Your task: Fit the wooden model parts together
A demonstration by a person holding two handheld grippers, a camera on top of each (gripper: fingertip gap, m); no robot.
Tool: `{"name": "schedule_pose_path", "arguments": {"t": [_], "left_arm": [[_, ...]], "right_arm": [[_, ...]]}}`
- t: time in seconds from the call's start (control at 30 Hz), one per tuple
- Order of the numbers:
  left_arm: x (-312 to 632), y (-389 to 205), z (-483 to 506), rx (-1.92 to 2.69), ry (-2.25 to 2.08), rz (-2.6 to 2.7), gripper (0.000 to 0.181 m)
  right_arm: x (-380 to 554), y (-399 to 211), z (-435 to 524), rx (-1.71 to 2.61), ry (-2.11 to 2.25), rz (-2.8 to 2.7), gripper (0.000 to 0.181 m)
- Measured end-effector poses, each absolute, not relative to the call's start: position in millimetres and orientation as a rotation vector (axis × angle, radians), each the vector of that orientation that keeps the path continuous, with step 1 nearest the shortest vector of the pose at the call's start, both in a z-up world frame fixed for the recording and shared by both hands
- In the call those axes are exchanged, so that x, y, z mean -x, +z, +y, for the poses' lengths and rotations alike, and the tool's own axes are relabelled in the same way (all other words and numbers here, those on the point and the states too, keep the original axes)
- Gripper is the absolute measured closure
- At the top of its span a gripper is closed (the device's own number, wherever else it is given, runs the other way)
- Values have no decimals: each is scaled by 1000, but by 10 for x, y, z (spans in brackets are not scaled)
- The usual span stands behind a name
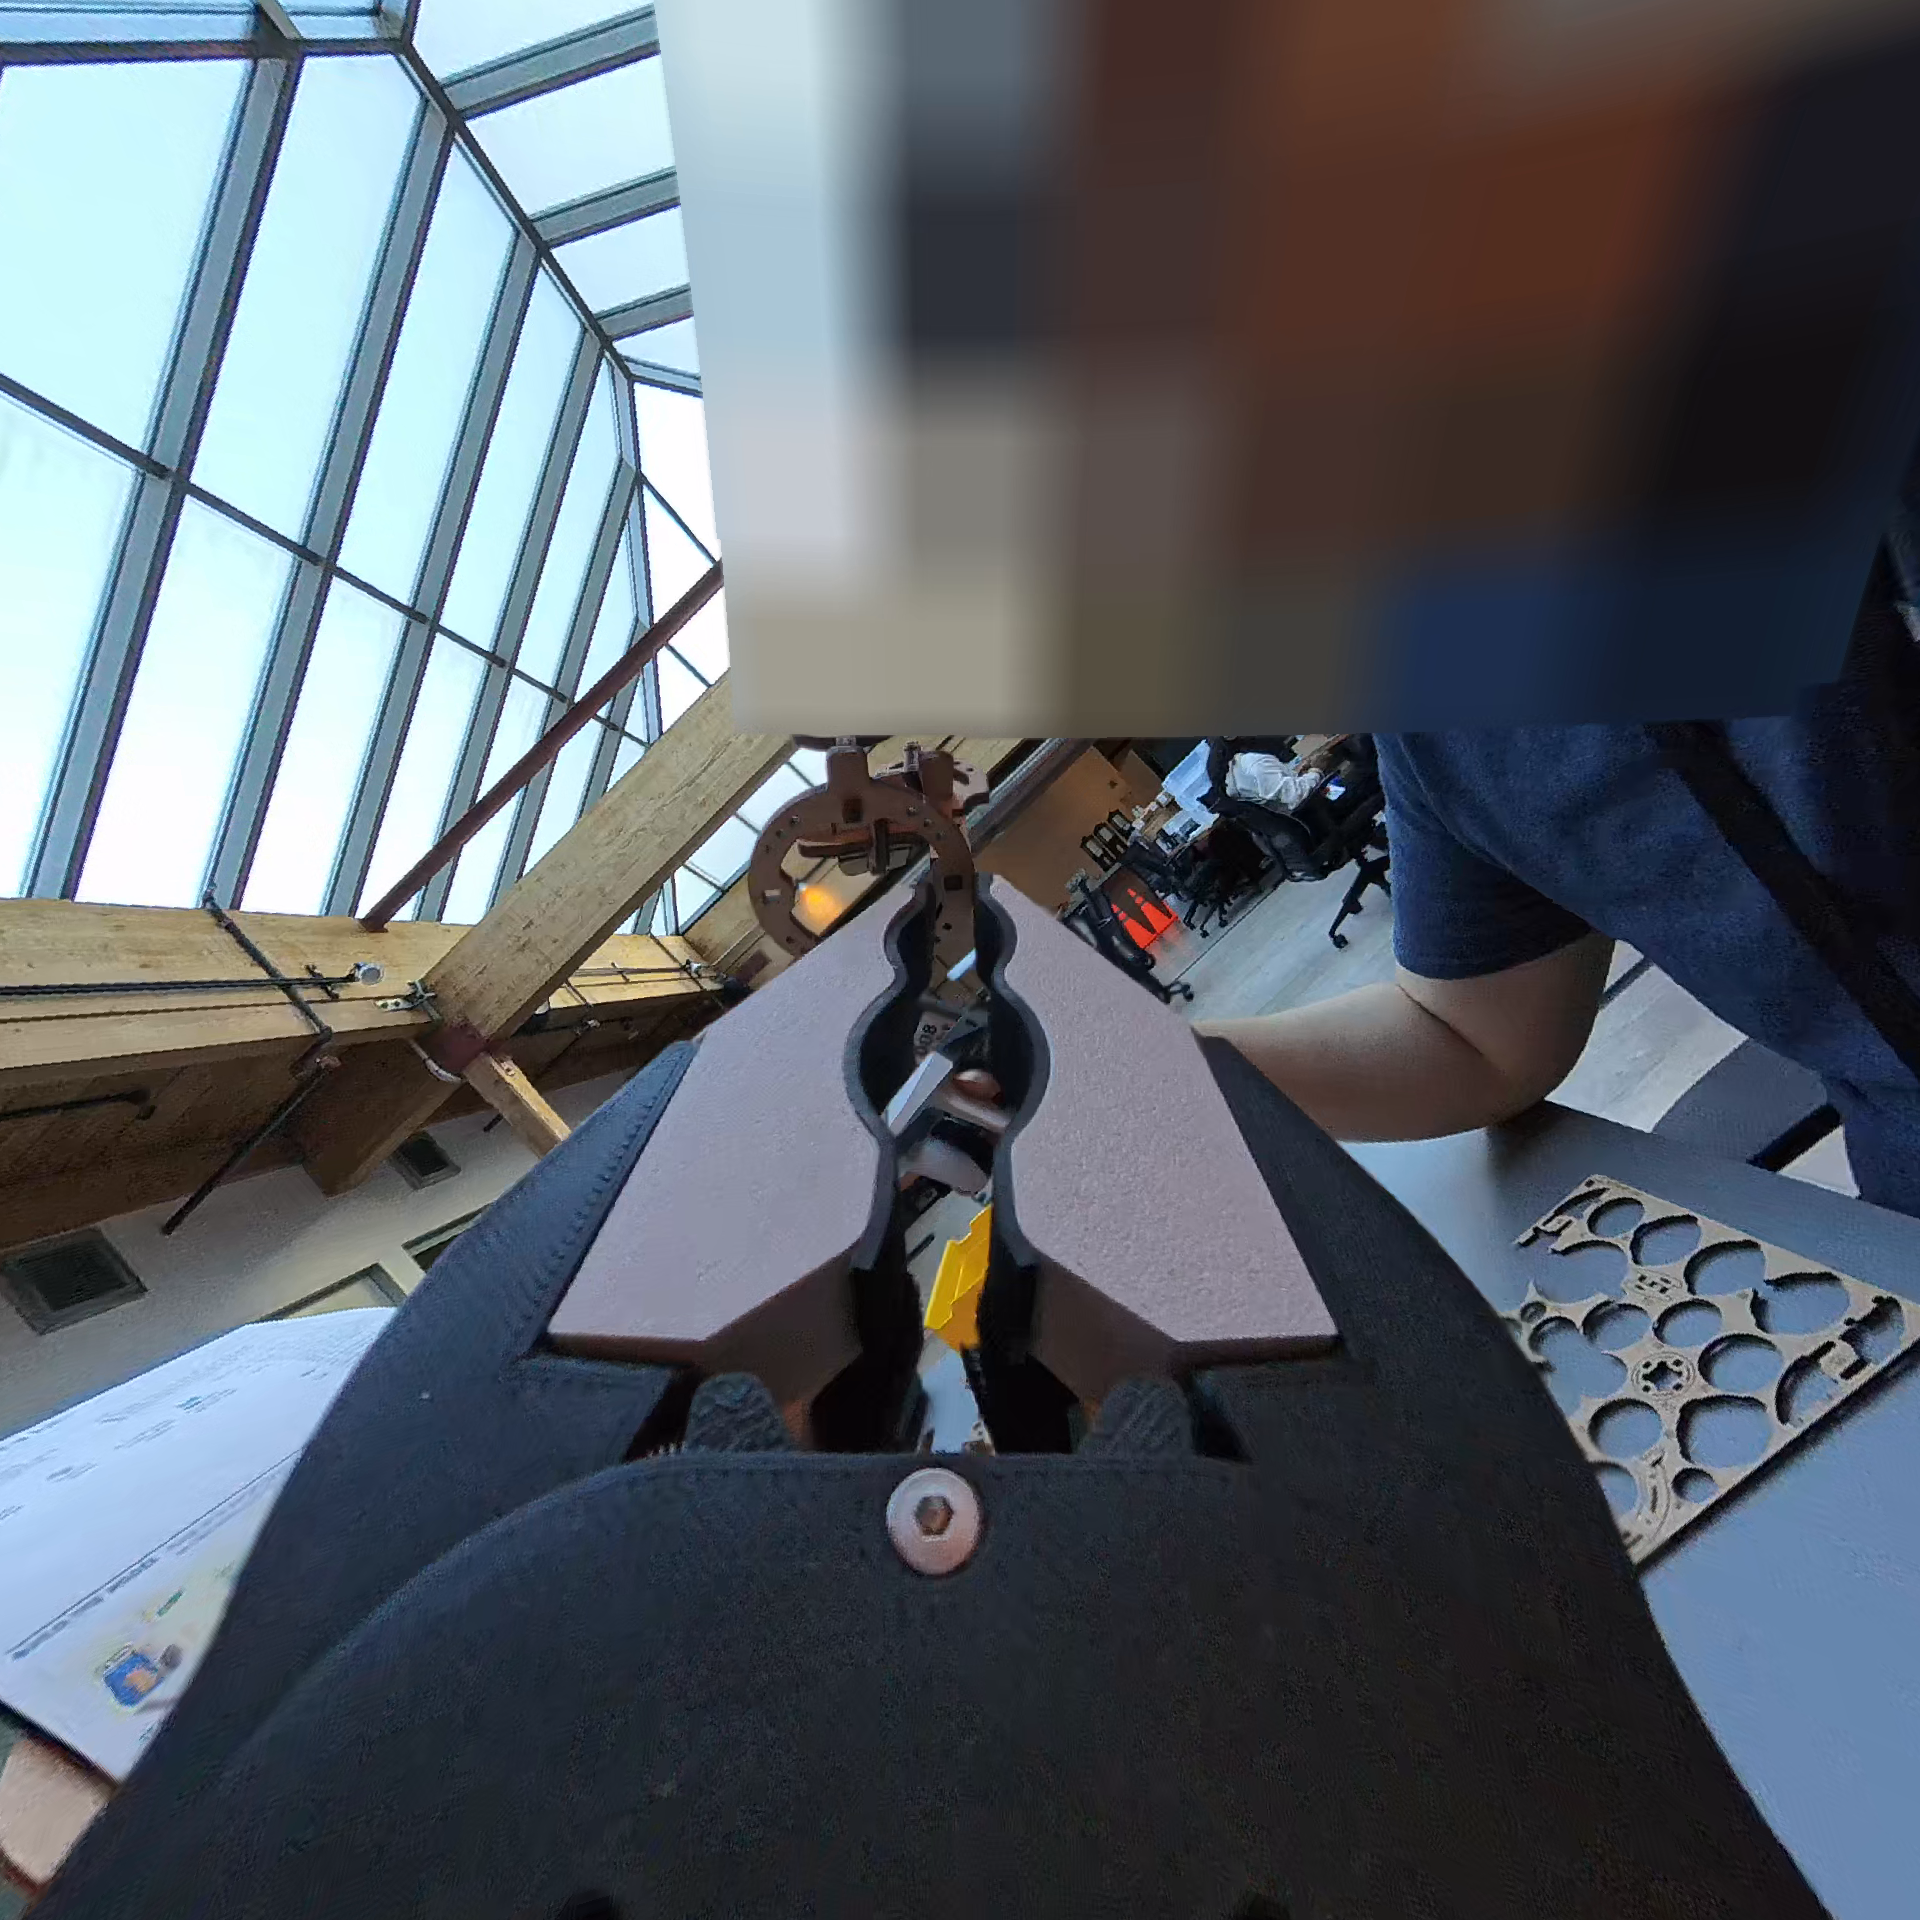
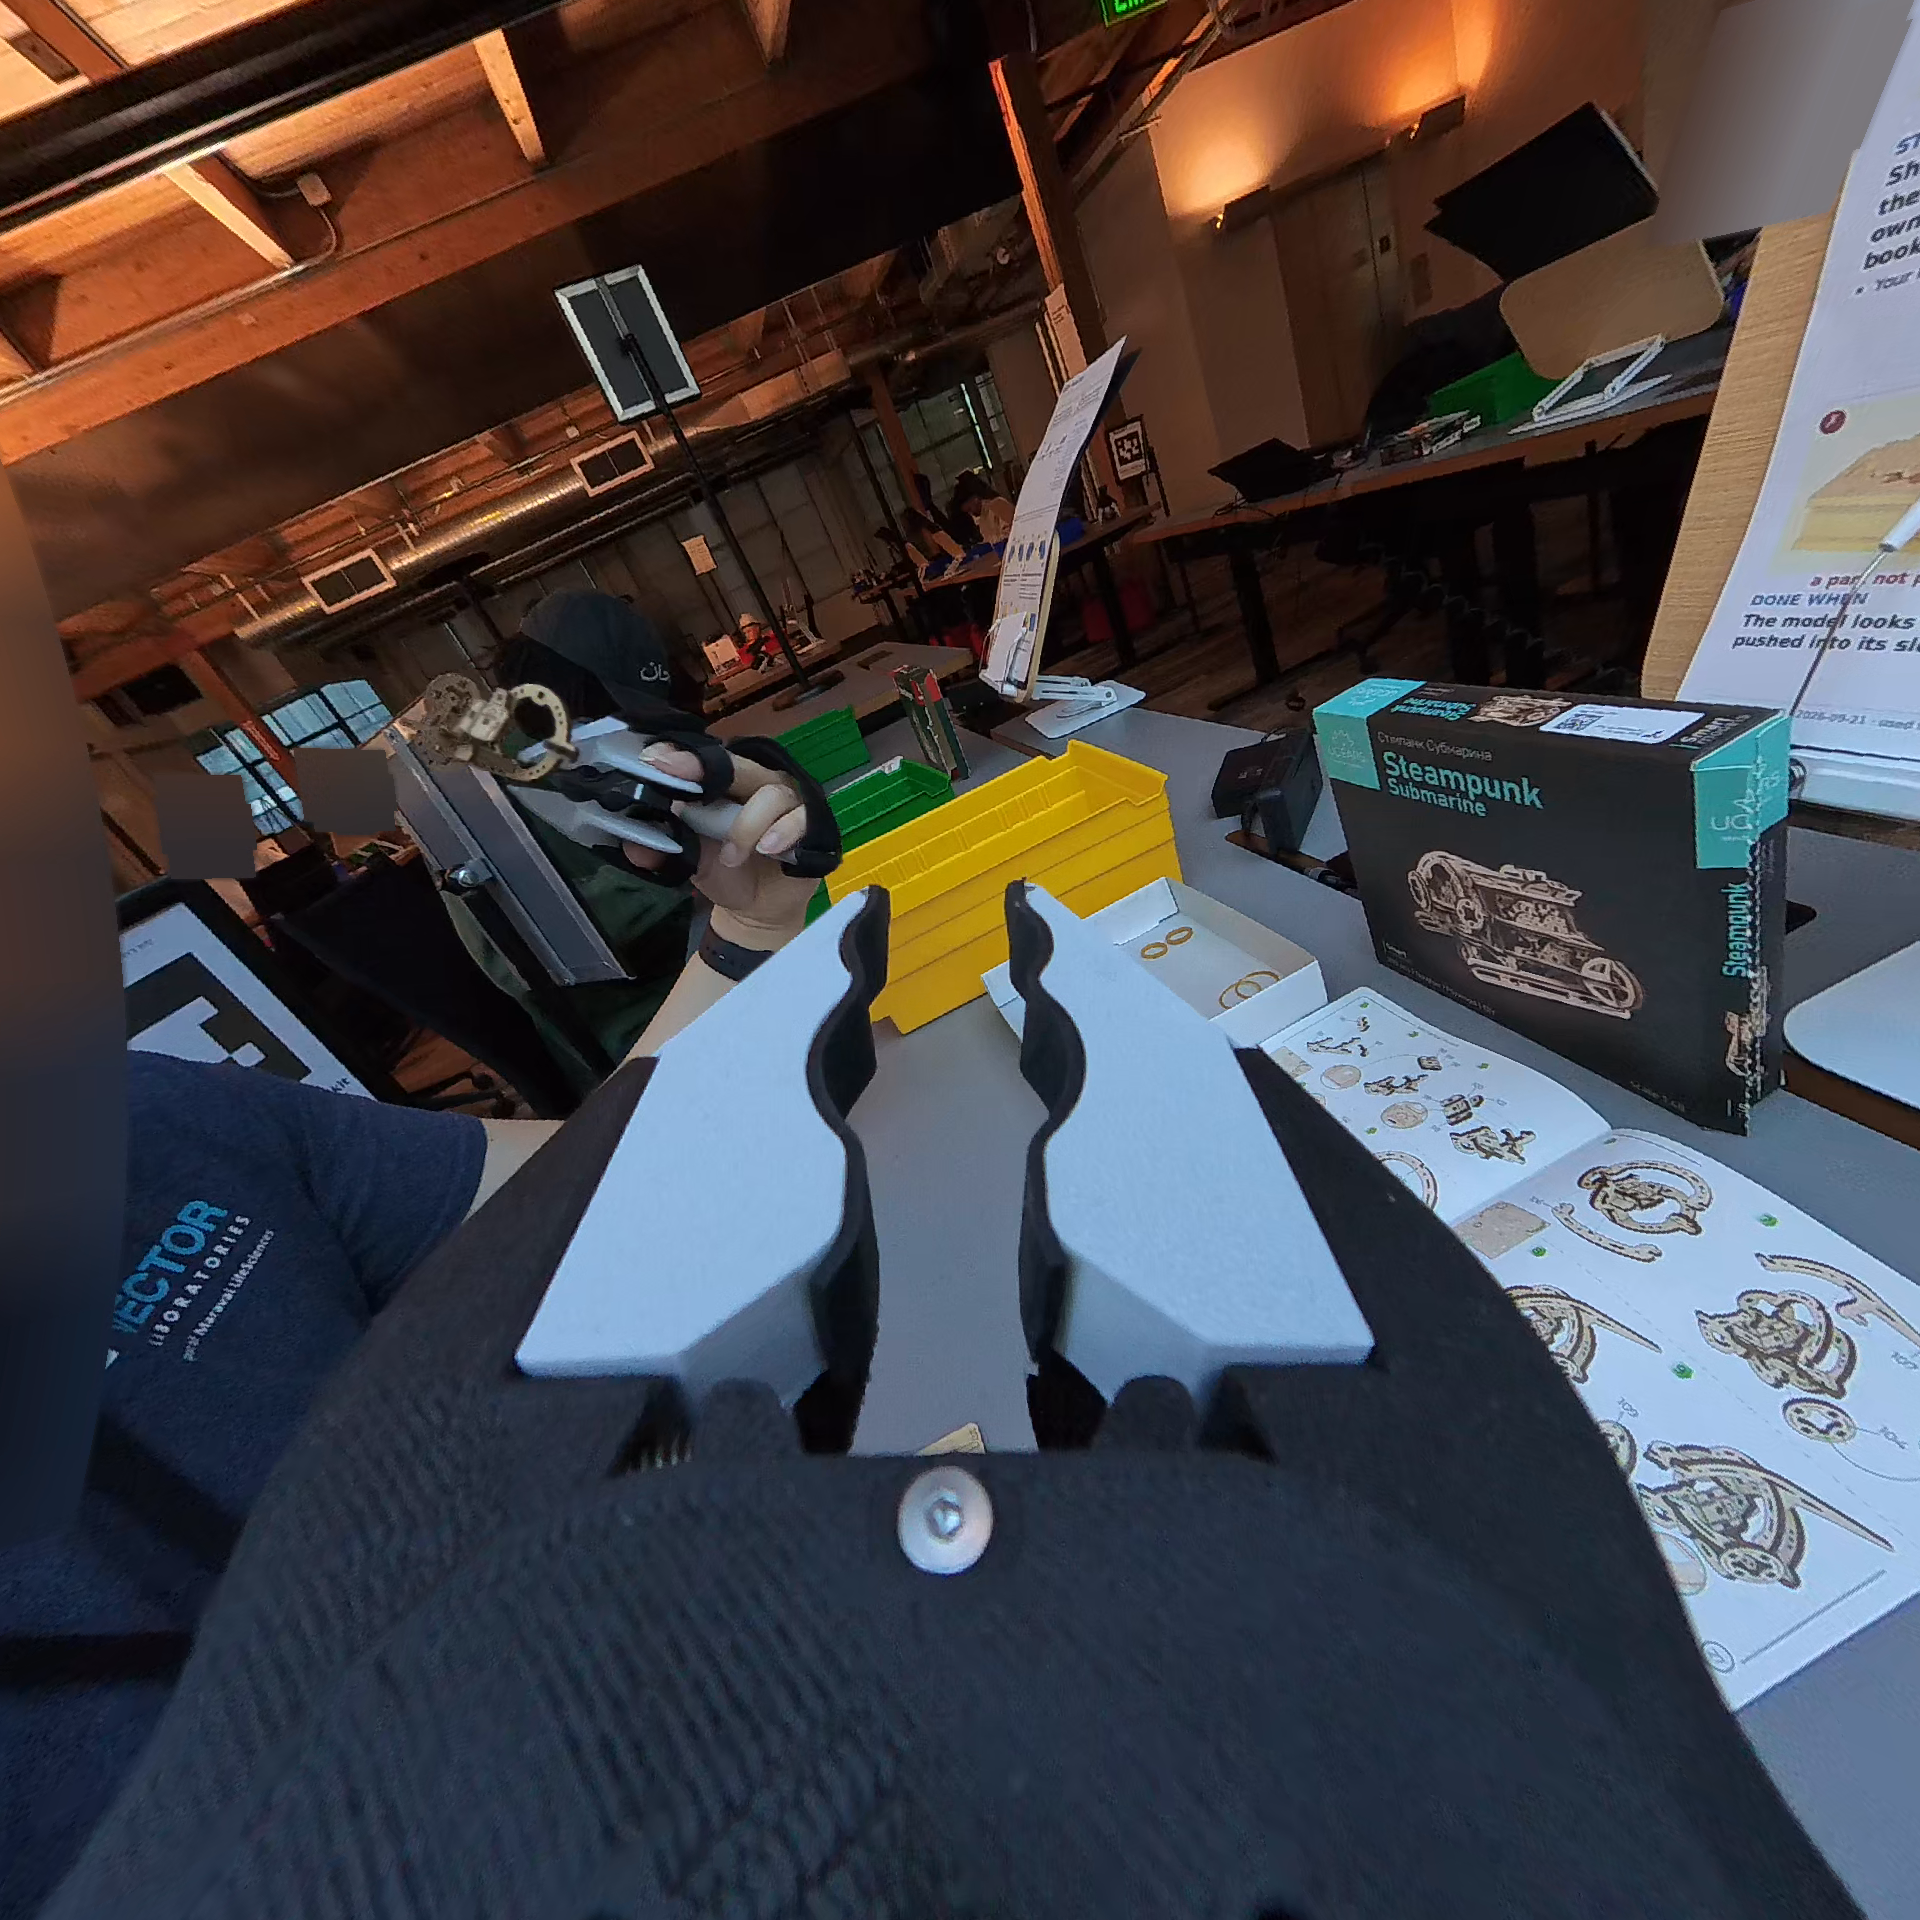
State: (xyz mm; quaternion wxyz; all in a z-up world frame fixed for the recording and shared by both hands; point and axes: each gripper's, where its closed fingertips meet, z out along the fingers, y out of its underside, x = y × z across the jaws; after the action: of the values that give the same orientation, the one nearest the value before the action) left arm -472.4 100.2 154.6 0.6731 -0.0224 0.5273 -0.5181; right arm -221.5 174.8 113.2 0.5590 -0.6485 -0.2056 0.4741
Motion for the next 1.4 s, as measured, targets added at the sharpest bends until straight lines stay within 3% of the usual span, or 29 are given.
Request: {"name": "schedule_pose_path", "arguments": {"t": [0.3, 0.5, 1.4], "left_arm": [[4876, 1532, 900, -4, -1206, 1218, 176], [4685, 1026, 1061, 180, -1123, 1483, 176], [4863, 1223, 922, 37, -1265, 1375, 176]], "right_arm": [[2192, 1099, 1782, 1541, 1116, -473, 160], [2154, 1082, 1805, 1546, 1118, -460, 160], [2160, 1051, 1822, 1557, 1118, -453, 160]]}}
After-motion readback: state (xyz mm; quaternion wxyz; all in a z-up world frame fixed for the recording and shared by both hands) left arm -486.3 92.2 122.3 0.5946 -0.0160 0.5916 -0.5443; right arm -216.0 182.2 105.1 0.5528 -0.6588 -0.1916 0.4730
